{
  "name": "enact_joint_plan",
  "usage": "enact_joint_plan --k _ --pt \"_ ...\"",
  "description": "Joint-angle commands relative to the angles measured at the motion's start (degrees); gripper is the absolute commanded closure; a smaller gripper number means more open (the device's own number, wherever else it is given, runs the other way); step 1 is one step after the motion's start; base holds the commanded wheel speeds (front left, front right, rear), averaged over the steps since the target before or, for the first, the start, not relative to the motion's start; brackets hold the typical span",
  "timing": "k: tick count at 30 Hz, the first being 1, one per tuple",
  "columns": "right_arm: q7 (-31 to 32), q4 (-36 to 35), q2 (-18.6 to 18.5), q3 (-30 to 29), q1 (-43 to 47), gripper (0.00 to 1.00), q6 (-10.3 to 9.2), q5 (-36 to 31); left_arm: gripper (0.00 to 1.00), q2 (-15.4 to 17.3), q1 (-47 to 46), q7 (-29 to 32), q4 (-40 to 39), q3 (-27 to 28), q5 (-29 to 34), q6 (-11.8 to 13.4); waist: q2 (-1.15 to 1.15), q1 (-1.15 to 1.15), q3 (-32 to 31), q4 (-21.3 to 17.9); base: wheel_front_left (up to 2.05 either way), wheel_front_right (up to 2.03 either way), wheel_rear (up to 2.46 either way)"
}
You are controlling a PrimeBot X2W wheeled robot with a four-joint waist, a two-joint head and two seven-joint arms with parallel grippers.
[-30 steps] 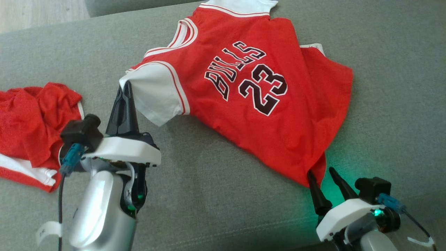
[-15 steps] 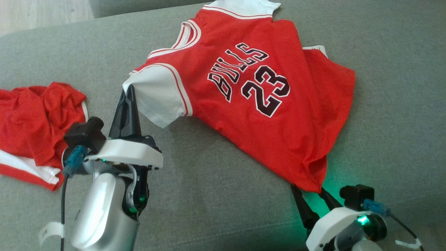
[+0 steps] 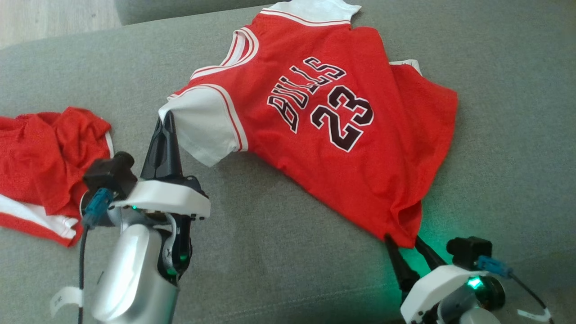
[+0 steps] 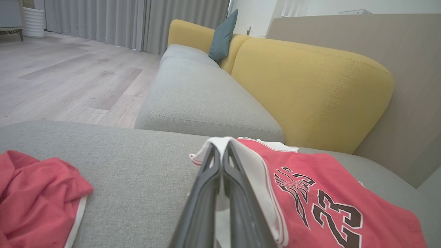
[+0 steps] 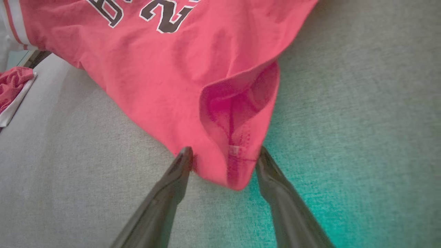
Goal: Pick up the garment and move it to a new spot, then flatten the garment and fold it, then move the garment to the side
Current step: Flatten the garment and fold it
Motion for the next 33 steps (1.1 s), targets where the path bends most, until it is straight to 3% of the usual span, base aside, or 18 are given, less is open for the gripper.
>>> enact_joint_plan --k 1,12,20,29,33 --pt "-0.8 -2.0 -0.3 1.0 -0.7 1.00 0.39 0.3 1.00 0.5 -1.5 -0.7 -1.8 1.7 0.1 0.0 0.00 0.00 0.0 0.0 0.00 0.00 0.00" --pt "-3.2 -10.5 -0.5 1.6 -4.4 1.00 0.39 5.2 1.00 0.5 -1.7 -0.7 -2.3 4.1 -2.5 -0.9 0.00 0.00 -1.9 0.2 0.00 0.00 0.00" --pt "-3.8 -18.9 -5.0 -0.6 -13.7 1.00 0.39 7.4 1.00 0.5 -5.3 -0.7 -5.7 5.3 -9.7 -3.9 0.00 0.00 -4.8 0.7 0.00 0.00 0.00" --pt "-4.2 -18.1 -8.1 -6.2 -28.4 1.00 0.39 5.6 1.00 0.5 -13.3 3.2 -12.1 5.2 -16.1 -3.9 0.00 0.00 -8.6 2.0 0.00 0.00 0.00" --pt "-3.8 -17.4 -8.6 -7.6 -32.6 1.00 0.39 4.4 1.00 0.5 -15.5 5.4 -16.3 5.3 -19.1 -2.6 0.00 0.00 -10.3 2.7 0.00 0.00 0.00"
